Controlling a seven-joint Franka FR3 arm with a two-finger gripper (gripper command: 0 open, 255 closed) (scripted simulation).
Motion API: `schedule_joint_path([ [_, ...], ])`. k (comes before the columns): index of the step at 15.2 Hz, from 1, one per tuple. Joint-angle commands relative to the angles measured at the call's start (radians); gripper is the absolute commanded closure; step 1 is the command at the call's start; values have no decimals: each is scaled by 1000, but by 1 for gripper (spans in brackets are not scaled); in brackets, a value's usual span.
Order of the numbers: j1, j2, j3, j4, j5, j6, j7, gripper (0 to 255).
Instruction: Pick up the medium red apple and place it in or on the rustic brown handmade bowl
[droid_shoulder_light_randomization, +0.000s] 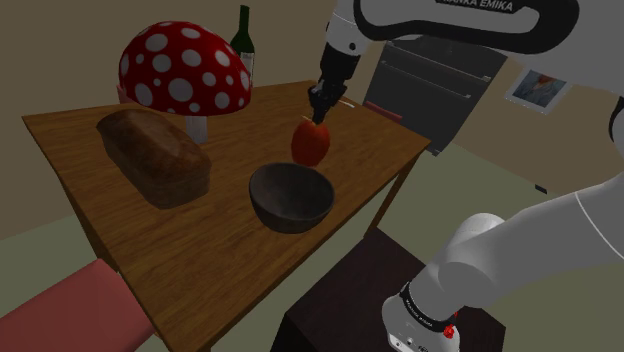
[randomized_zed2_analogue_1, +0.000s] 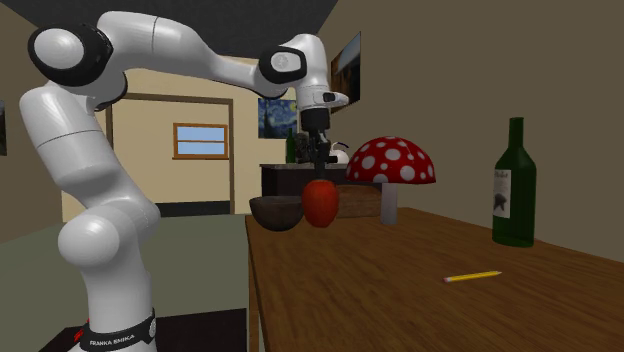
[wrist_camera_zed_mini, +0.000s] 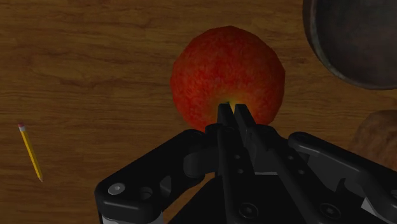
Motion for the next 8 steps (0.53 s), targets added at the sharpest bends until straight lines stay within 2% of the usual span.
schedule_joint_path([
  [1, 0, 2, -1, 30, -1, -29, 0, 255],
  [8, -3, 23, -2, 144, -4, -122, 1, 255],
])
